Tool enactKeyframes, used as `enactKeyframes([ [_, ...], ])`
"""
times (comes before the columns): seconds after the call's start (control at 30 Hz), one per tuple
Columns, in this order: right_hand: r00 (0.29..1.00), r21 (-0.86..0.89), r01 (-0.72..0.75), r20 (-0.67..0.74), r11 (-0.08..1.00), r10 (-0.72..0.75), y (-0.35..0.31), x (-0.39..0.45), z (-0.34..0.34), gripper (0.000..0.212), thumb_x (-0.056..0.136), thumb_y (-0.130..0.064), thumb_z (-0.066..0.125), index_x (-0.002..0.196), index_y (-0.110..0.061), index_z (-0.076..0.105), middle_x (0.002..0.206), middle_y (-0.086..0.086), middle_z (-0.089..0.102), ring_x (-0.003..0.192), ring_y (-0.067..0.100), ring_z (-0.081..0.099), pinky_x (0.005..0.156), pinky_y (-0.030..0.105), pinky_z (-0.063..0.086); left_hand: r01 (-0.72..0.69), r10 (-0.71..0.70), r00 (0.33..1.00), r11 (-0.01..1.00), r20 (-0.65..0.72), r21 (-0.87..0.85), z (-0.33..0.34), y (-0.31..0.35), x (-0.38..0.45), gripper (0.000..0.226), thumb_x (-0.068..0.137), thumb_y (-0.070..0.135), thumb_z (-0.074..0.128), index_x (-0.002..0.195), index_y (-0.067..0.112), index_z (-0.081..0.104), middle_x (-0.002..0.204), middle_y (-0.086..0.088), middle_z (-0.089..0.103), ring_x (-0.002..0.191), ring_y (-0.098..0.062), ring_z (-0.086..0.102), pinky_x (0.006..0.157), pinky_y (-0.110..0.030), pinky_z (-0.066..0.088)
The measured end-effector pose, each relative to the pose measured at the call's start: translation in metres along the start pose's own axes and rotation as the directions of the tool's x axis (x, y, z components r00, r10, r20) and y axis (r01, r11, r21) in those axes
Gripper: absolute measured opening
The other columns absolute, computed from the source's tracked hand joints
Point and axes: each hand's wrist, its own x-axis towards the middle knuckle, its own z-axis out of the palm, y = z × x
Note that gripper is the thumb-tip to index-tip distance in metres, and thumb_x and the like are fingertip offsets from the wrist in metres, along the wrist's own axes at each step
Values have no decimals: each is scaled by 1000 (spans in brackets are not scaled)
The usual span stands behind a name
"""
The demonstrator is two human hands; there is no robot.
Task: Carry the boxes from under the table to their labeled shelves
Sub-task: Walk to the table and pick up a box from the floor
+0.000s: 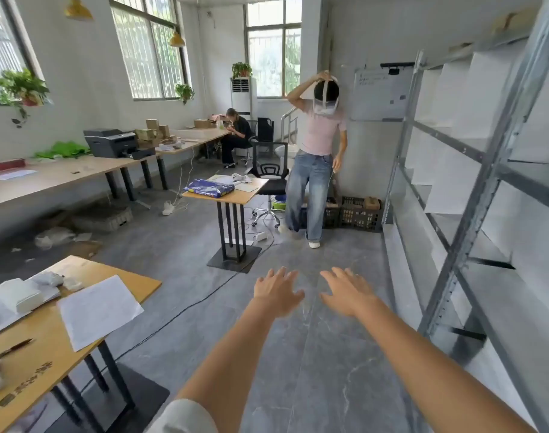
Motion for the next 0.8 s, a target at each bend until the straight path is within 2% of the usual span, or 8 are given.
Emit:
enactKeyframes([
  [0.27, 992, -14, 127, 25, 992, -126, -49, 138, -8, 62, 92, -45, 41, 146, -20, 23, 153, 7, 25, 138, 30, 27, 109, 45, 29, 155, -155, 988, 987, -3, 48, -13, -92, 86, 61, 91, 47, 36, 146, 25, 23, 152, -5, 30, 140, -29, 24, 110, -47, 30],
  [0.43, 972, -1, 228, 51, 974, -228, -82, 215, -11, 64, 92, -43, 42, 147, -19, 21, 155, 9, 22, 140, 29, 23, 111, 47, 26, 255, -255, 967, 967, -10, 20, -21, -148, 130, 61, 90, 47, 36, 145, 24, 27, 148, -4, 36, 136, -28, 31, 108, -47, 31],
  [0.63, 940, 17, 341, 24, 940, -341, -109, 334, -18, 64, 90, -45, 43, 146, -21, 24, 152, 8, 29, 138, 29, 28, 108, 45, 30, 368, -366, 930, 929, -35, 35, -28, -214, 214, 62, 89, 48, 36, 145, 23, 28, 146, -4, 39, 133, -27, 35, 106, -44, 33],
  [0.8, 919, 3, 389, 64, 921, -389, -119, 426, -34, 66, 90, -48, 43, 146, -19, 24, 150, 8, 32, 135, 29, 33, 107, 46, 33, 431, -431, 902, 902, -28, -17, -44, -258, 285, 60, 90, 47, 37, 145, 26, 27, 148, -2, 39, 134, -26, 36, 107, -44, 32],
])
